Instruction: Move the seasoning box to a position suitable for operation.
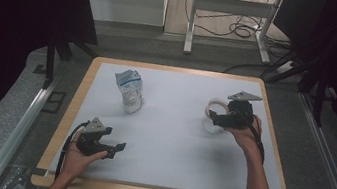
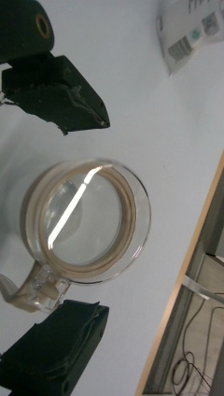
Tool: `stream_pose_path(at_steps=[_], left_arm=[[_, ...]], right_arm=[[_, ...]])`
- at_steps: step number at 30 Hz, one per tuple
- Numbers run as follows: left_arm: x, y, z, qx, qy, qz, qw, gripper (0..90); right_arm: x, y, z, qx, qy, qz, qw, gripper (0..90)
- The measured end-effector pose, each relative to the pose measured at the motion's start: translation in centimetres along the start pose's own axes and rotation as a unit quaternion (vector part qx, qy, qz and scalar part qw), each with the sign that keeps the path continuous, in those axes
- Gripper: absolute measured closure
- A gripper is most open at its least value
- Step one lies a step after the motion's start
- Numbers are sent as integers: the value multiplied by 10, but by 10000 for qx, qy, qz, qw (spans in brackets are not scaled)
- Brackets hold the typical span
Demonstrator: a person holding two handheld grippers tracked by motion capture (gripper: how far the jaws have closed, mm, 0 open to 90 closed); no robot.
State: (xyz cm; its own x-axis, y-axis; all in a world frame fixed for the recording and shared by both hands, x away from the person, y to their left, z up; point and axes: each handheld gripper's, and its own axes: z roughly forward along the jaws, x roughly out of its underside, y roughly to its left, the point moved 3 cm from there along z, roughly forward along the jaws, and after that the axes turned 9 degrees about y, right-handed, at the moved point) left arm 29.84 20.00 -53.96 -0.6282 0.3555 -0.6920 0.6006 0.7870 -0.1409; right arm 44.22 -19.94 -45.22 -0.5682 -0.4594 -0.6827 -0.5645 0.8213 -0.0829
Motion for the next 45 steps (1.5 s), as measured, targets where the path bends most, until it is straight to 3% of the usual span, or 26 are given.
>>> stream_pose_path(at_steps=[4, 9, 12, 16, 17, 19, 21, 27, 32, 45], left_arm=[[0, 0, 0, -10, -9, 6, 10000, 167], [0, 0, 3, -5, 32, 9, 10000, 167], [0, -1, 3, 0, 45, 20, 10000, 167], [0, -1, 3, -2, 47, 39, 10000, 167], [0, -1, 3, 8, 45, 38, 10000, 167], [0, -1, 3, 11, 45, 36, 10000, 166], [1, -1, 4, 4, 59, 45, 10000, 166], [1, -1, 5, -4, 67, 42, 10000, 166], [1, -2, 7, -11, 105, 71, 9999, 165], [3, -2, 11, -19, 156, 68, 9999, 165]], right_arm=[[-4, -2, 7, -87, 16, -44, 10000, 75], [-16, -2, 18, -144, 277, -177, 9994, 41], [-21, -2, 29, -66, 579, -283, 9979, 37], [-18, -3, 39, -118, 799, -215, 9965, 37], [-14, -4, 45, -72, 977, -265, 9948, 38], [-12, -5, 48, -61, 1032, -289, 9942, 37], [-7, -6, 58, -7, 1298, -314, 9910, 22], [-7, -8, 56, -148, 1304, -303, 9909, 47], [-10, -4, 54, -112, 1161, -322, 9927, 107], [-11, 0, 53, 34, 1069, -357, 9936, 110]])
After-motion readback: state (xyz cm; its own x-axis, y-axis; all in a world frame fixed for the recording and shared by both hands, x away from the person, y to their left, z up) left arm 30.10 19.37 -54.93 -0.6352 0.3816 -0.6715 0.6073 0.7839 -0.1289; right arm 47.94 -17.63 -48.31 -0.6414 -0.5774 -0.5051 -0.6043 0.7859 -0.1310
